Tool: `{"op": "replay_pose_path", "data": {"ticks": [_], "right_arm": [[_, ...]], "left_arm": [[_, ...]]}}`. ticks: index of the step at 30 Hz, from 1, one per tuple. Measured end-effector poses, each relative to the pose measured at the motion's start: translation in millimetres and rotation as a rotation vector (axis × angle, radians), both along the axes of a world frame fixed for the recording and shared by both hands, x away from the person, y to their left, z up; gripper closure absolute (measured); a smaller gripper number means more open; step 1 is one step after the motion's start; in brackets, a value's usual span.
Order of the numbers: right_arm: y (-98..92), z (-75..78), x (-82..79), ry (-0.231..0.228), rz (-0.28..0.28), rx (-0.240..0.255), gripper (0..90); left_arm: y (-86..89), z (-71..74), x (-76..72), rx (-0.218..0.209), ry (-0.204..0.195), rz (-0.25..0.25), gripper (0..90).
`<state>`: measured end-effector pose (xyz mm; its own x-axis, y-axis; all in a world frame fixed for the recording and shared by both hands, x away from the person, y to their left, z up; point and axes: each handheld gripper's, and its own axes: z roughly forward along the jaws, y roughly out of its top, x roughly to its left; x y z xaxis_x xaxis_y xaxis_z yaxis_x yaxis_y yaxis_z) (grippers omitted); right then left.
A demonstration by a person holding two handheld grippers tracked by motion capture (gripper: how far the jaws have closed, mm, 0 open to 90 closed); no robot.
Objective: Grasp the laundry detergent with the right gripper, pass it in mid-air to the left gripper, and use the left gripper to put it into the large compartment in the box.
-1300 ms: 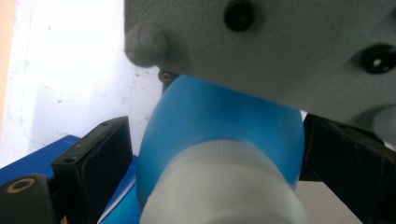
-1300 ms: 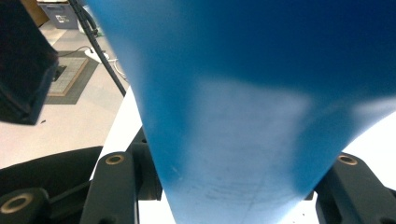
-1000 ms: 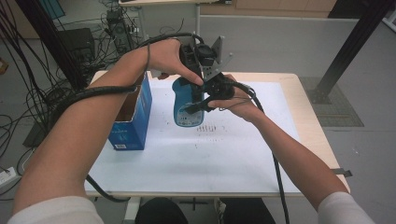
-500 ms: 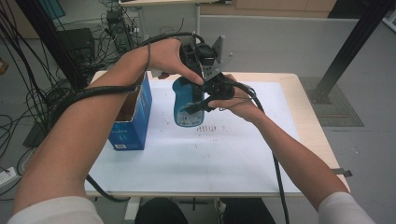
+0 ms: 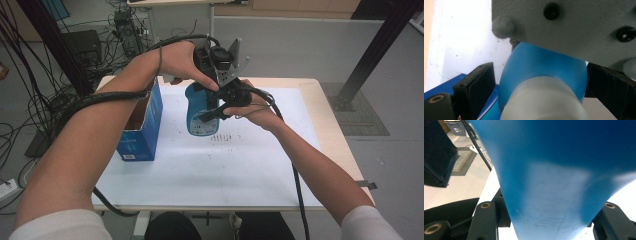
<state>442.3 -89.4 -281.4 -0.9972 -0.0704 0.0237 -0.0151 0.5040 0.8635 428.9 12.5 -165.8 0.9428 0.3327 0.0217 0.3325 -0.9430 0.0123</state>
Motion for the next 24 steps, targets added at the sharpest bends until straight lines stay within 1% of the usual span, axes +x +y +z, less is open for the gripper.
{"op": "replay_pose_path", "data": {"ticks": [6, 14, 19, 21, 24], "right_arm": [[-0.9, 0.3, -0.1, 0.002, 0.002, 0.0, 44.2], [0.0, 0.0, -1.0, -0.002, 0.006, -0.002, 44.2], [0.4, -0.1, -1.3, -0.004, 0.009, -0.001, 44.2], [0.5, 0.0, -1.5, -0.005, 0.008, -0.002, 44.2], [0.5, -0.1, -1.9, -0.008, 0.013, -0.005, 44.2]], "left_arm": [[-0.6, -0.5, 0.5, -0.001, 0.0, -0.005, 9.8], [0.7, -0.7, 0.6, 0.0, -0.002, -0.006, 20.6], [1.3, -0.8, 0.5, 0.0, 0.001, -0.006, 25.3], [1.2, -0.1, 0.2, -0.005, 0.01, -0.009, 28.3], [1.2, 0.0, 0.2, -0.001, 0.011, -0.011, 30.8]]}}
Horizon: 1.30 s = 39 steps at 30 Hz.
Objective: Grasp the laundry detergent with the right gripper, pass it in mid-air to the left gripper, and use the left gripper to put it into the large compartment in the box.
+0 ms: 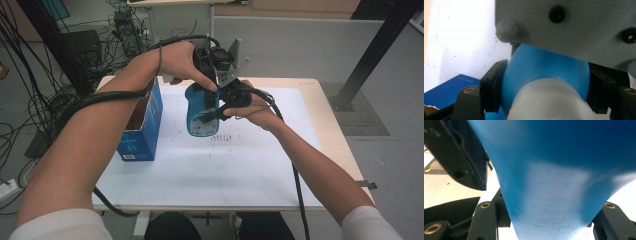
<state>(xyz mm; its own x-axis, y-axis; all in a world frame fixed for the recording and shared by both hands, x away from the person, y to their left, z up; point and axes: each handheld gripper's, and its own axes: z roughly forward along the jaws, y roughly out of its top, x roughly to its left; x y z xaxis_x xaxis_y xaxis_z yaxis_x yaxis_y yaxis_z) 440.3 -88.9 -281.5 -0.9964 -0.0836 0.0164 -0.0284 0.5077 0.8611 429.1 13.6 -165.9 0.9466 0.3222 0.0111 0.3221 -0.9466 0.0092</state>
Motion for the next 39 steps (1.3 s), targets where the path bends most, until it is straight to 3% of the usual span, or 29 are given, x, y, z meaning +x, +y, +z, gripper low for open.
{"op": "replay_pose_path", "data": {"ticks": [5, 39], "right_arm": [[0.1, -0.1, -0.8, -0.005, 0.004, -0.006, 44.2], [1.4, -2.0, -0.7, -0.005, 0.003, -0.007, 44.0]], "left_arm": [[-0.2, -0.2, -0.5, 0.002, -0.005, -0.005, 34.5], [0.0, -2.2, -1.9, 0.009, -0.017, -0.012, 35.2]]}}
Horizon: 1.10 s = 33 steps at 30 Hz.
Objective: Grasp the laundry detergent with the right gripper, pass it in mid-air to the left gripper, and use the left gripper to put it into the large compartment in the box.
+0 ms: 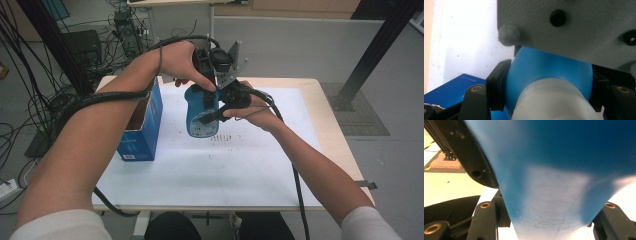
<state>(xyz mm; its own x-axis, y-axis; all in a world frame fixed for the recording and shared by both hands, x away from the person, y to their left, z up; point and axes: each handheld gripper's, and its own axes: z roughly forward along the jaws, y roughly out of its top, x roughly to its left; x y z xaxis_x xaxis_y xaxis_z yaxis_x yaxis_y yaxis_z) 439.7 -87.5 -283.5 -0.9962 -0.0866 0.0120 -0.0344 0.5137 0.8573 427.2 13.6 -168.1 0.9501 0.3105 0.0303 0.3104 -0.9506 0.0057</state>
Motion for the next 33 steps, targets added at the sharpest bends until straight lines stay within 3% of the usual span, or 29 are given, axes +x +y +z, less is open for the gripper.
{"op": "replay_pose_path", "data": {"ticks": [33], "right_arm": [[3.7, -6.4, 0.0, 0.007, 0.016, 0.001, 43.1]], "left_arm": [[1.3, -5.7, 0.0, 0.023, 0.02, 0.005, 35.7]]}}
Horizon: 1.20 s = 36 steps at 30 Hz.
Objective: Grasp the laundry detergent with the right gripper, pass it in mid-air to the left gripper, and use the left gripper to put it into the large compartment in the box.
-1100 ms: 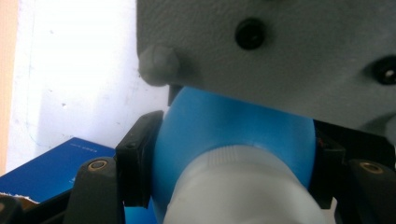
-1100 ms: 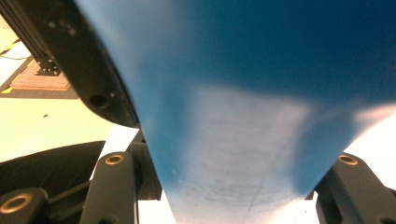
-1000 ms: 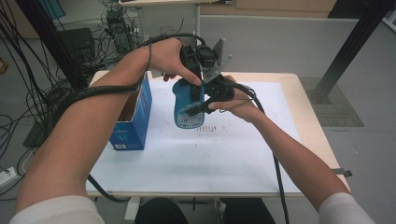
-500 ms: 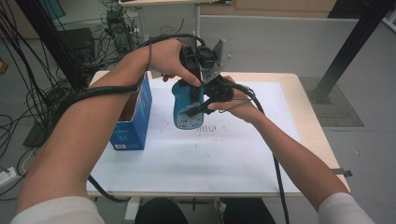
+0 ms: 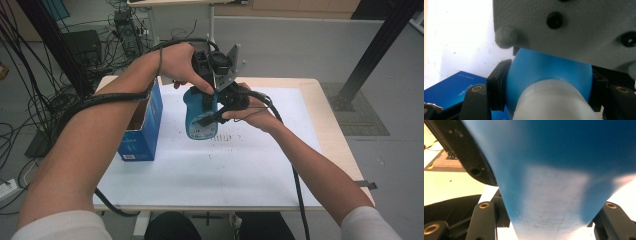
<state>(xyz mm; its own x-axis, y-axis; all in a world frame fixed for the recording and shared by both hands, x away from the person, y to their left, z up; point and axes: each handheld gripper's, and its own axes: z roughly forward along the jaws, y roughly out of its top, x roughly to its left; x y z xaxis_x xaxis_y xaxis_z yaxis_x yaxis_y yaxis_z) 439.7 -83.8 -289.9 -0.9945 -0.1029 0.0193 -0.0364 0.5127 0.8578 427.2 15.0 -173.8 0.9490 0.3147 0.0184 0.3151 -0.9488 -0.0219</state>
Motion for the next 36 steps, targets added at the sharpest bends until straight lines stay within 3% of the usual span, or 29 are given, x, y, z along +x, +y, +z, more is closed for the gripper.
{"op": "replay_pose_path", "data": {"ticks": [36], "right_arm": [[-3.3, -3.3, 0.6, 0.003, -0.001, -0.003, 42.3]], "left_arm": [[-0.6, -2.7, 0.9, -0.009, 0.003, 0.005, 36.0]]}}
